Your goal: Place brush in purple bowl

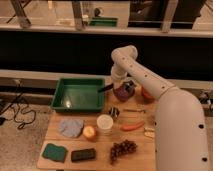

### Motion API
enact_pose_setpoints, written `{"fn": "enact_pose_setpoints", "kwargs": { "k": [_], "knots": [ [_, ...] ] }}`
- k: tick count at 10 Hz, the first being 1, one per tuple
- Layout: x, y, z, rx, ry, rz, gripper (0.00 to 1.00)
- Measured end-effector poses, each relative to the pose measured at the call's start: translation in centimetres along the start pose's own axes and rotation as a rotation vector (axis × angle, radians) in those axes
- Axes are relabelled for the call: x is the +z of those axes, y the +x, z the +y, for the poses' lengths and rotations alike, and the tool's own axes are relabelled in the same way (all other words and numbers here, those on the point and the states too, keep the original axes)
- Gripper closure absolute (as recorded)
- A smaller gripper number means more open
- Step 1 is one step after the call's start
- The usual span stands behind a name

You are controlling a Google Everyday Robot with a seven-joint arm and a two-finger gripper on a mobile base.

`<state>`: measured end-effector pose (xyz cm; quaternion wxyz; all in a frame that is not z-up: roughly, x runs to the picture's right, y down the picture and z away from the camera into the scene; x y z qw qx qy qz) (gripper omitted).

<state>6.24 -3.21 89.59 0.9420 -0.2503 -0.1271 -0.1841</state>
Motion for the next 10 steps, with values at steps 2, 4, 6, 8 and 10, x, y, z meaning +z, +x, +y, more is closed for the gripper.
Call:
{"fn": "enact_pose_setpoints", "kwargs": {
  "k": [2, 4, 6, 8, 10],
  "knots": [
    [0.4, -0.3, -0.9, -0.012, 0.003, -0.002, 1.00],
    [0.8, 0.0, -1.2, -0.011, 0.002, -0.008, 1.00],
    [1.2, 0.5, -1.0, -0.004, -0.002, -0.014, 1.00],
    [1.6, 0.7, -0.9, 0.003, -0.003, -0.022, 1.00],
    [1.9, 0.9, -0.7, 0.009, -0.005, -0.030, 1.00]
  ]
}}
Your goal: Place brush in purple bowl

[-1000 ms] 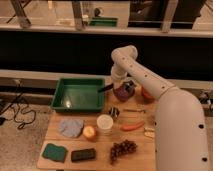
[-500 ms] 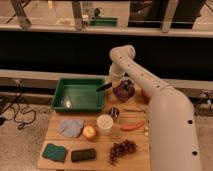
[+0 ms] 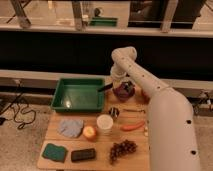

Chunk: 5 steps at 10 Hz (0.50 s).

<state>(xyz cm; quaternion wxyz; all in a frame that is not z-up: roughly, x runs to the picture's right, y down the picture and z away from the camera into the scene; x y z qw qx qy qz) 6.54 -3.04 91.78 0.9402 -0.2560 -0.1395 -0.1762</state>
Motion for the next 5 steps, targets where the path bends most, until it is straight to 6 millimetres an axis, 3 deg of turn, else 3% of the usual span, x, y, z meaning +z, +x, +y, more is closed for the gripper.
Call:
{"fn": "enact_pose_setpoints", "kwargs": {
  "k": [5],
  "knots": [
    [0.52, -0.29, 0.22, -0.003, -0.005, -0.021, 1.00]
  ]
}}
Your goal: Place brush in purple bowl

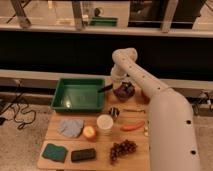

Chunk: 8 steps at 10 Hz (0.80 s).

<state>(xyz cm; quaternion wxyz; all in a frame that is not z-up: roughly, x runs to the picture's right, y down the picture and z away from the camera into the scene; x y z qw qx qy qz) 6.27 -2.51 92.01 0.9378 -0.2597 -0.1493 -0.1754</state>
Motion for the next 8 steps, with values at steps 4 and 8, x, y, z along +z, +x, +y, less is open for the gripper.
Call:
{"fn": "enact_pose_setpoints", "kwargs": {
  "k": [4, 8],
  "knots": [
    [0.48, 0.05, 0.18, 0.007, -0.003, -0.018, 1.00],
    [0.95, 0.37, 0.48, 0.017, -0.004, -0.031, 1.00]
  ]
}}
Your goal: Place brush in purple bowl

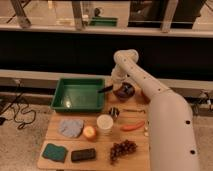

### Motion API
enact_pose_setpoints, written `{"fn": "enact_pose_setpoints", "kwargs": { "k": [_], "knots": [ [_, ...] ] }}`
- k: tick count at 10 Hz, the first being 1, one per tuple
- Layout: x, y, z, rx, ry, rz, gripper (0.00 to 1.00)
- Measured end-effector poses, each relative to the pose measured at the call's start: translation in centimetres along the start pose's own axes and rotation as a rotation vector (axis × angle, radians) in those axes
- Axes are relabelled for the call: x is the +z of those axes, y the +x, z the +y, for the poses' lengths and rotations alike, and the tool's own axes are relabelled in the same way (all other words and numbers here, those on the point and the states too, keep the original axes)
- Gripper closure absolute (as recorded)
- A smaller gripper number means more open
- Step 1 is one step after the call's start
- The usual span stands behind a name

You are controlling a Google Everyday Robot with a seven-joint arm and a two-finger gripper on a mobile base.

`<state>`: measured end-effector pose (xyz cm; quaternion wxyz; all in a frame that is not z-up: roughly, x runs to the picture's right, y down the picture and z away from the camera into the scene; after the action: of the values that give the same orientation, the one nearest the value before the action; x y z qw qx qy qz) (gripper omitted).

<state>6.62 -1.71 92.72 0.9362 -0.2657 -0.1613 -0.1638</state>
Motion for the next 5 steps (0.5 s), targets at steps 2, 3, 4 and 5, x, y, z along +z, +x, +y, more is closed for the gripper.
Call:
{"fn": "enact_pose_setpoints", "kwargs": {
  "k": [2, 3, 4, 5],
  "knots": [
    [0.22, 0.17, 0.12, 0.002, -0.001, -0.007, 1.00],
    [0.38, 0.22, 0.14, 0.002, -0.001, -0.011, 1.00],
    [0.54, 0.23, 0.18, 0.001, -0.002, -0.017, 1.00],
    [0.63, 0.18, 0.21, -0.002, -0.003, -0.021, 1.00]
  ]
}}
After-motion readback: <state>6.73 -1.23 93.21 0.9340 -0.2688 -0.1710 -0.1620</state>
